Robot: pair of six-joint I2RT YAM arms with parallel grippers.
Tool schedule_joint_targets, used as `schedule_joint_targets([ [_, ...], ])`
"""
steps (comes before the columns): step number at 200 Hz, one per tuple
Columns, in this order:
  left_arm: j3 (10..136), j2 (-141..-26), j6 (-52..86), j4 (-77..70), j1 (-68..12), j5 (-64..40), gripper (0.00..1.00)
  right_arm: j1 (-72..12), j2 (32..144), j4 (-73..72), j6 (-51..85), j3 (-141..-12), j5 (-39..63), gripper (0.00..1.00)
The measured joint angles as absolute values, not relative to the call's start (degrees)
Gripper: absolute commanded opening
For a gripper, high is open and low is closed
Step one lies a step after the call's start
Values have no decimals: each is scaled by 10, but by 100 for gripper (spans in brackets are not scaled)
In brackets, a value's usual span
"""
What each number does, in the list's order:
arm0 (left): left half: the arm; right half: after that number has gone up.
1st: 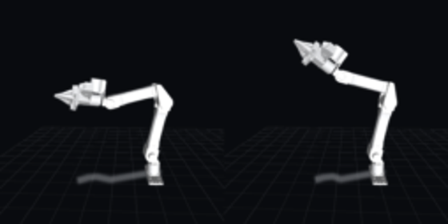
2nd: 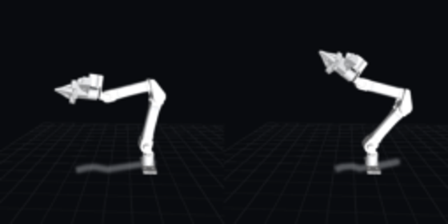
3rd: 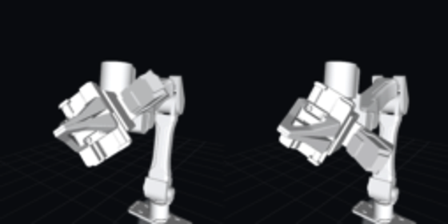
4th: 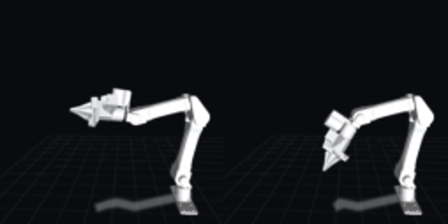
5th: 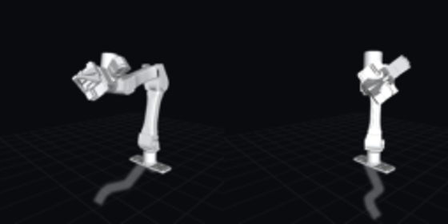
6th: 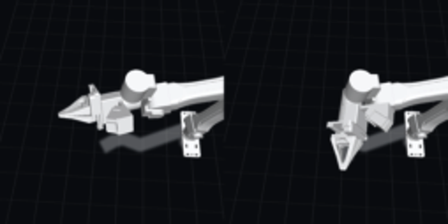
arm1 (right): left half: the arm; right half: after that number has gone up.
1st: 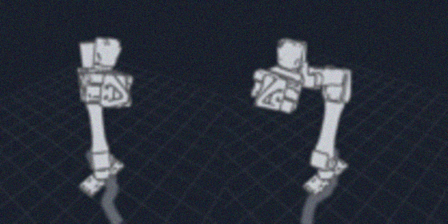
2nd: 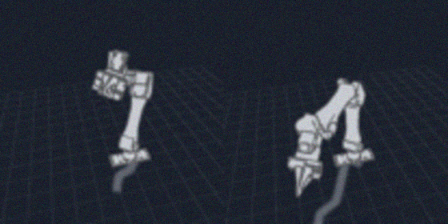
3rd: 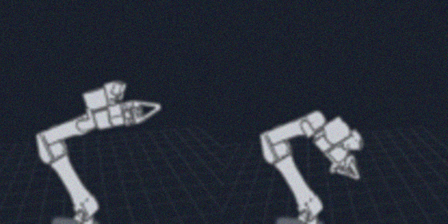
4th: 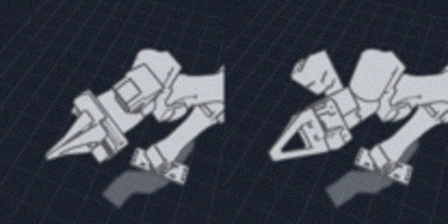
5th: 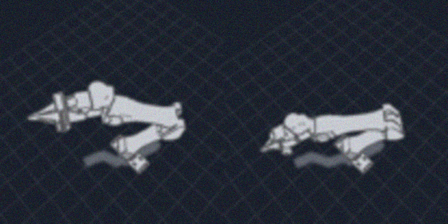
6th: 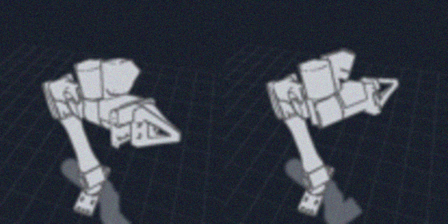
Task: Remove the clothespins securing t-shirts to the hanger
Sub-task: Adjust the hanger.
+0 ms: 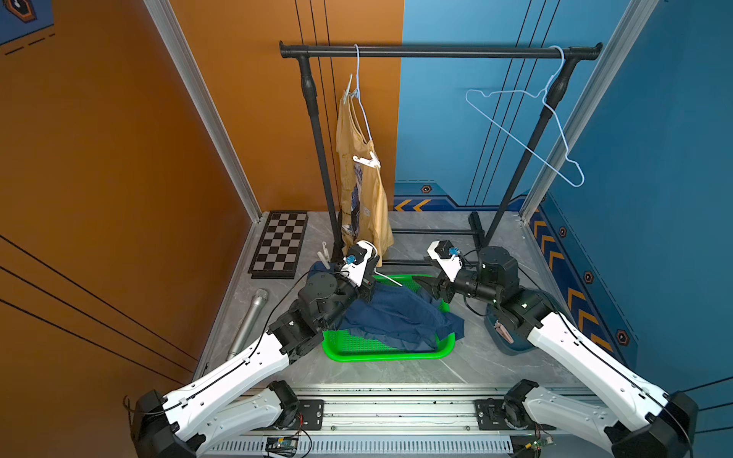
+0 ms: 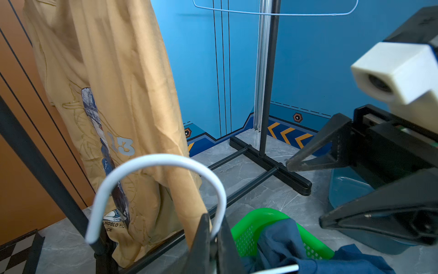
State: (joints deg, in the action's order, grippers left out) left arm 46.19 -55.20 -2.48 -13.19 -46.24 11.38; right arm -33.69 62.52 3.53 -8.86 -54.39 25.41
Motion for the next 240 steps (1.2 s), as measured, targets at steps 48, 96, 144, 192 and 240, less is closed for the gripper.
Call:
schedule_joint_targets([
  [48, 482, -557, -25, -120, -480, 132, 0, -383, 708, -65, -49, -549, 295, 60],
  [96, 483, -557, -27, -109, -493, 148, 0, -406, 769, -112, -33, -578, 318, 49],
  [144, 484, -557, -32, -108, -493, 153, 0, -427, 801, -153, -12, -606, 335, 36],
  [192, 484, -557, -34, -108, -494, 156, 0, -429, 827, -157, -8, -623, 345, 24],
  [240, 484, -554, -34, -107, -495, 162, 10, -432, 832, -151, -18, -634, 348, 0],
])
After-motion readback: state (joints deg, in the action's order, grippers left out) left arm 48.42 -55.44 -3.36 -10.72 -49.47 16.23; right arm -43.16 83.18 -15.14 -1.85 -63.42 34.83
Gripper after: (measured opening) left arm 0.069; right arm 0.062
